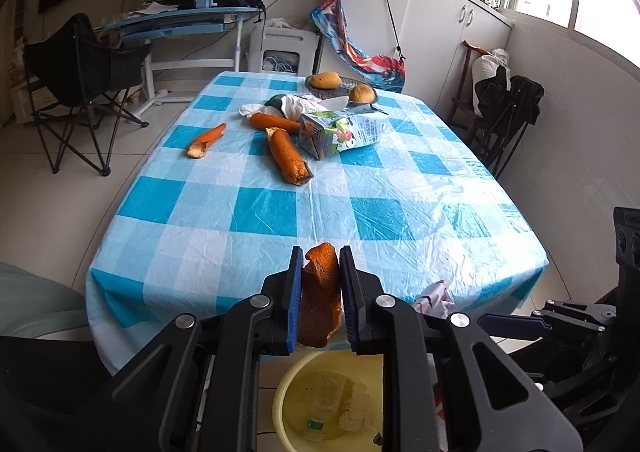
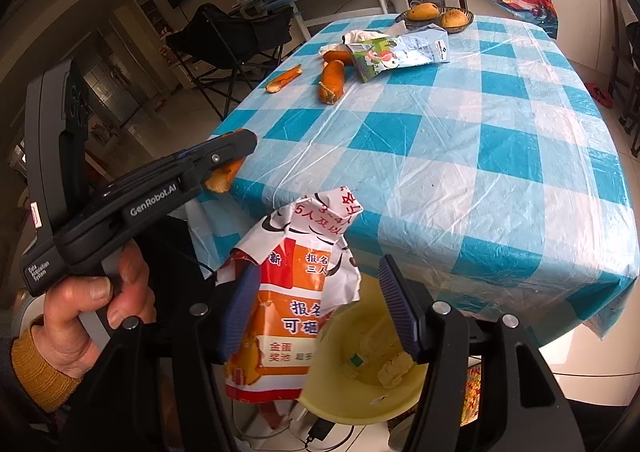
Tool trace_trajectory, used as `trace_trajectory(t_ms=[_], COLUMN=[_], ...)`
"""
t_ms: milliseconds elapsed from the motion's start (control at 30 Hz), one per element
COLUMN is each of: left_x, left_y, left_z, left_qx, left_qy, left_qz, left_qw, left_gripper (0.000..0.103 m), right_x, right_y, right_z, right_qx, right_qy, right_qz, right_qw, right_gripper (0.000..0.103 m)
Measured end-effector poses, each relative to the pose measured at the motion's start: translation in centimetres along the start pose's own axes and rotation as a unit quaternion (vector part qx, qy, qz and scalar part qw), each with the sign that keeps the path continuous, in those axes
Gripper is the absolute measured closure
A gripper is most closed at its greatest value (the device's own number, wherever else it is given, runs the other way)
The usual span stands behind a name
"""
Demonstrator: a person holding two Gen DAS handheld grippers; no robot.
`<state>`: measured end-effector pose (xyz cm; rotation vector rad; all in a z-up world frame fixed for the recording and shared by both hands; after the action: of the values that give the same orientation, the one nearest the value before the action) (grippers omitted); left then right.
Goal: Collect trash
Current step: 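Drop the snack wrapper into the yellow basin while the left gripper carries the peel over it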
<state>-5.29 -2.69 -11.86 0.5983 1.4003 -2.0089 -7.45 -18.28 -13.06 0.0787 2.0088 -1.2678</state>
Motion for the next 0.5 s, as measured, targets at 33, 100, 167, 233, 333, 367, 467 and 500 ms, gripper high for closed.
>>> trace_trajectory(t_ms=[33,100,167,233,333,367,467,500], left_x=[0.3,0.9,1.4,2.0,2.8,3.1,3.9,4.2], left_y=[0.0,-0.1,-0.1,-0.3,-0.5,-0.6,-0.8,-0.9], left_z=[0.1,0.3,0.4,0.6,0.8,0.9,1.1,1.2], left_qx=[0.002,0.002,0.002,0.003,0.005,0.006,0.01,0.01], left_qy=[0.001,0.003,0.005,0.007,0.013,0.015,0.018,0.02], left_qz=[-0.004,-0.01,-0.017,-0.023,-0.031,-0.034,-0.045,-0.048], left_qw=[1.0,0.9999,0.9998,0.9997,0.9994,0.9993,0.9988,0.9986], left_gripper=[0.086,0.086,0.086,0.086,0.086,0.086,0.086,0.086], right_x=[0.1,0.1,-0.1,-0.2,-0.1,0.0,-0.3,-0.4], right_y=[0.0,-0.4,-1.0,-1.4,-1.2,-1.1,-1.8,-2.0], right_z=[0.0,0.2,0.6,1.0,1.2,1.2,1.0,1.0], right_qx=[0.001,0.007,0.008,0.004,-0.026,-0.033,-0.04,-0.048], right_qy=[-0.002,0.002,0.014,0.029,0.048,0.054,0.058,0.061], right_qz=[-0.004,0.002,0.017,0.028,0.023,0.021,0.039,0.047], right_qw=[1.0,1.0,1.0,0.999,0.998,0.998,0.997,0.996], right_gripper=[0.044,0.043,0.04,0.038,0.035,0.033,0.032,0.031])
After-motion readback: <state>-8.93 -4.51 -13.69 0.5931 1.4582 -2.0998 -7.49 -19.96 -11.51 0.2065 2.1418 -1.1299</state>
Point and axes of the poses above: each gripper's, at about its wrist camera, not at the fingertips, and y roughly the way its jaws point, z to its right, x to its underside, the point moved 5 cm from there along y, roughly the way its jaws point, and after that the axes turned 14 degrees about -y, right-handed, at the moved point
